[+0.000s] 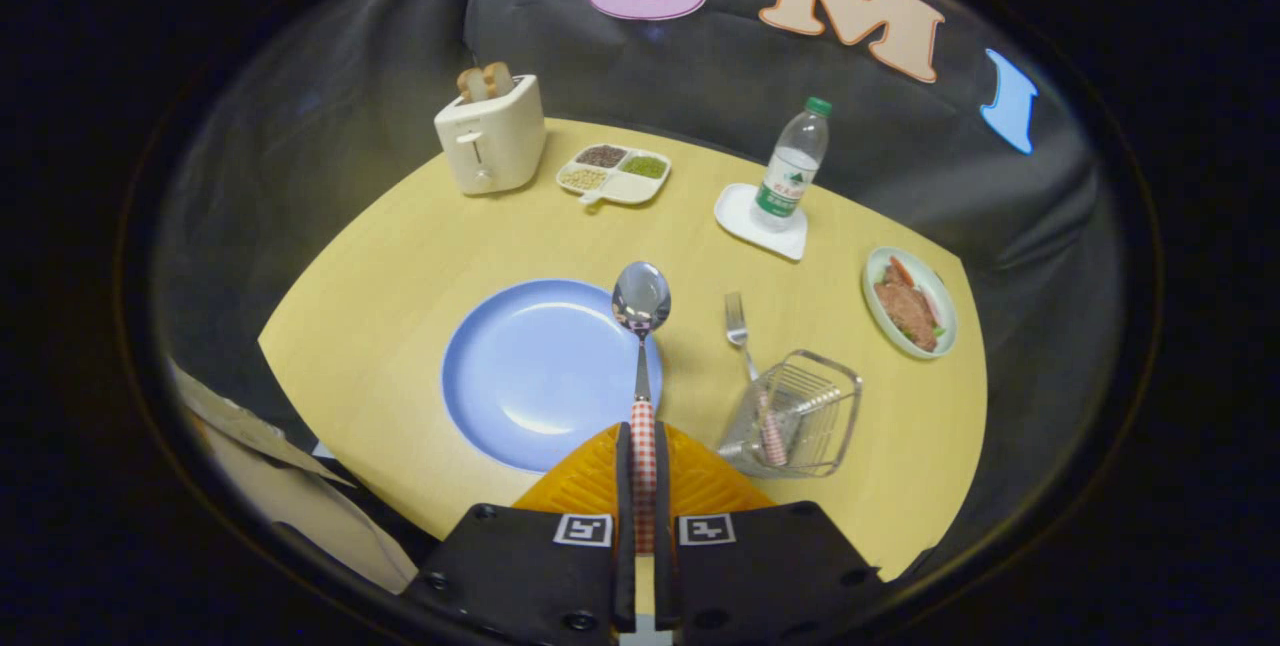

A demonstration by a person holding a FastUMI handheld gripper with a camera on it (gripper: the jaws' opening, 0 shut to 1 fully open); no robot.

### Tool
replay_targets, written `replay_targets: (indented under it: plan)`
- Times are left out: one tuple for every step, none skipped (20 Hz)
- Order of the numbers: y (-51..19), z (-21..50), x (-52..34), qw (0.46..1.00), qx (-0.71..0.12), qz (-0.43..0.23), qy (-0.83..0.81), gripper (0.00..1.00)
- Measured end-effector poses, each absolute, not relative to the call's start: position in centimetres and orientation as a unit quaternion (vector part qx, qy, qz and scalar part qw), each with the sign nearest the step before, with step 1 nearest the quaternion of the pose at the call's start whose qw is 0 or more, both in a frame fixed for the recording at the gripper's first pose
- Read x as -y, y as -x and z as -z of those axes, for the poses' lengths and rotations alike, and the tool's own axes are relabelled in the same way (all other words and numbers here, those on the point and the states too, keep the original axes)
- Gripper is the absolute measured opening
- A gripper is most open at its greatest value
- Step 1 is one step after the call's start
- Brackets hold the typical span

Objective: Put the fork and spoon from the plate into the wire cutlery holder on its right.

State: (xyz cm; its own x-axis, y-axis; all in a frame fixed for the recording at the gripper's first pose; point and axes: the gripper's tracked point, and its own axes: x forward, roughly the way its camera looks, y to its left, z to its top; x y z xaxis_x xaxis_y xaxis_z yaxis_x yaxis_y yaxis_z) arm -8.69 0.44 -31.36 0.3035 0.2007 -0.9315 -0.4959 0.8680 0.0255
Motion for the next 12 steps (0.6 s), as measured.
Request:
replay_targets:
  plan:
    - [8.3, 31.0, 0.5, 0.794, -0.55, -0.217, 0.137, 0.1]
    - [8.0, 30.7, 1.5, 0.794, -0.55, -0.215, 0.141, 0.1]
    - [7.5, 30.6, 2.4, 0.795, -0.549, -0.211, 0.146, 0.1]
    - [7.2, 30.3, 3.2, 0.795, -0.549, -0.208, 0.149, 0.1]
    - [6.9, 30.1, 4.1, 0.794, -0.551, -0.207, 0.152, 0.1]
    - [6.9, 30.0, 4.9, 0.791, -0.554, -0.206, 0.155, 0.1]
    - [6.8, 29.8, 5.6, 0.787, -0.559, -0.206, 0.159, 0.1]
    - [7.0, 29.8, 6.3, 0.782, -0.565, -0.206, 0.163, 0.1]
    - [7.0, 29.7, 7.1, 0.778, -0.569, -0.207, 0.168, 0.1]
    - [7.1, 29.8, 7.8, 0.775, -0.572, -0.207, 0.173, 0.1]
    - [7.1, 29.8, 8.3, 0.772, -0.574, -0.208, 0.177, 0.1]
    - [7.3, 29.8, 8.7, 0.767, -0.578, -0.212, 0.181, 0.1]
